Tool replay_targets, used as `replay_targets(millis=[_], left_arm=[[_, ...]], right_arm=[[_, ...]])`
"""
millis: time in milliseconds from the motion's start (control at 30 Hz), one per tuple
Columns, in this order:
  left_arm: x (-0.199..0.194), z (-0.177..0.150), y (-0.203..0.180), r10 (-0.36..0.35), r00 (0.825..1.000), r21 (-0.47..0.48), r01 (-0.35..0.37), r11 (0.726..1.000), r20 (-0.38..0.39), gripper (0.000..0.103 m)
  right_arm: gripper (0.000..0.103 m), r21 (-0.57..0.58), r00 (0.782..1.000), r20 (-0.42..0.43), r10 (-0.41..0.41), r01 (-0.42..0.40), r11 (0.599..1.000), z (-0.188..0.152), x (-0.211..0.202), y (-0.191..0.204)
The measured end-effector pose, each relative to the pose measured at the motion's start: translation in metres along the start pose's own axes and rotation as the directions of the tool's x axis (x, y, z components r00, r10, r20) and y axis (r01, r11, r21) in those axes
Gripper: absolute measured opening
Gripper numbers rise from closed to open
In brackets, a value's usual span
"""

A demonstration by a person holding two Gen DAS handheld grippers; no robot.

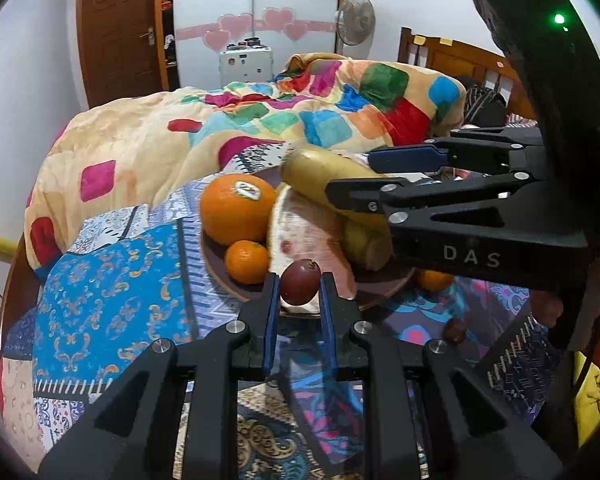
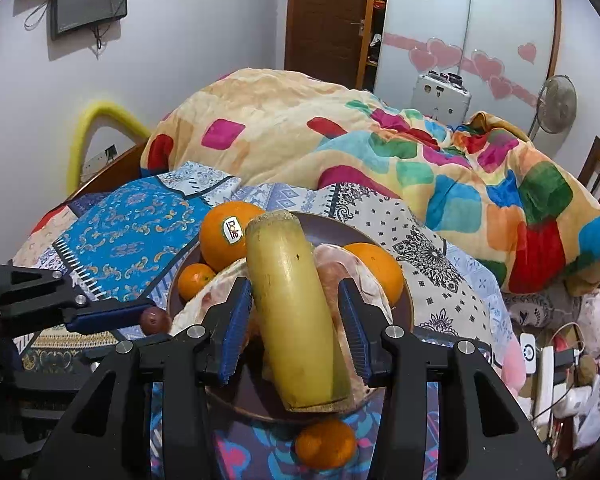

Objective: Organize fruits
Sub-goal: 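Lay the yellow cylinder across the plate with the right tool while the left tool drops the red fruit there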

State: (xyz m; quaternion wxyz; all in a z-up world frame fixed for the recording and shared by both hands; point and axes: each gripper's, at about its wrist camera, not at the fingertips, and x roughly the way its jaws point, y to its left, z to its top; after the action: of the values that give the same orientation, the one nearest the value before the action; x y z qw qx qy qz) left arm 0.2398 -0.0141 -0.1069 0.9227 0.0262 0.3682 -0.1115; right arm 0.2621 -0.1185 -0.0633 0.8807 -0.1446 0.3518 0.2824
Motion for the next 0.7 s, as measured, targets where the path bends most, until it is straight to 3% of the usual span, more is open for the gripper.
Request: replay_targets(millis=[67,267,533,700], left_arm=[[-0.001,0.0,-0.004,0.0,1.0,0.01,0.0,1.0,0.003,0.019],[-0.002,-0.001,0.0,0.013,1.0,0.006,-0.013,1.0,0.006,0.019],[-0.001,-0.004,0.019,0.021,1.0,-0.035,-0.02,0.999,0.007,0.019],[-0.002,-0.007,0.023,0.01,1.0,-0.044,-0.009,0.999,0.013,0.019]], right_arm=[[0.035,-0.008,1.0,0.004,0.021,-0.021,1.0,-0.002,-0.001,-0.001],[0.035,-0.063,1.0,0.008,-0.023,0.024,0.998,0.002,0.004,0.008],[0.031,-0.005,0.999,0.004,-0.041,0.041,0.999,0.033,0.022,0.004],[0.032,-0.029,0.997,0.006,-0.072,0.072,0.997,0.036,0.029,0.015]])
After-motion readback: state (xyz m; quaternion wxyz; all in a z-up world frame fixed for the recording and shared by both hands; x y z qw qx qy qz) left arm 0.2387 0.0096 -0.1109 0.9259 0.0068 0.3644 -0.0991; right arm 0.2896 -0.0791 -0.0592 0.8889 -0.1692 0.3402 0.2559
